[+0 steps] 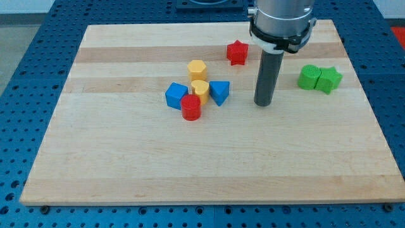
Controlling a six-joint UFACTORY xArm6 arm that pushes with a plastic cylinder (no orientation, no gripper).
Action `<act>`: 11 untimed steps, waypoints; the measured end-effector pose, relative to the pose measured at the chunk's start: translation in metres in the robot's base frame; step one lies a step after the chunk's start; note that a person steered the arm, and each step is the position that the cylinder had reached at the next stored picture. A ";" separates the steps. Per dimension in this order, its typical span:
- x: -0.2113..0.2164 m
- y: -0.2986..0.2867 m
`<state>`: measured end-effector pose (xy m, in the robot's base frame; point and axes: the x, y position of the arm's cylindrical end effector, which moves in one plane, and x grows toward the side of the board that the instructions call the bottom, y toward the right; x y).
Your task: Push the yellow hexagon upwards
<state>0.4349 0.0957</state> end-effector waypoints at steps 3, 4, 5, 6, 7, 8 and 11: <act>-0.031 -0.041; -0.029 -0.054; -0.024 -0.072; -0.010 -0.086; -0.013 -0.103; -0.029 -0.115; -0.065 -0.124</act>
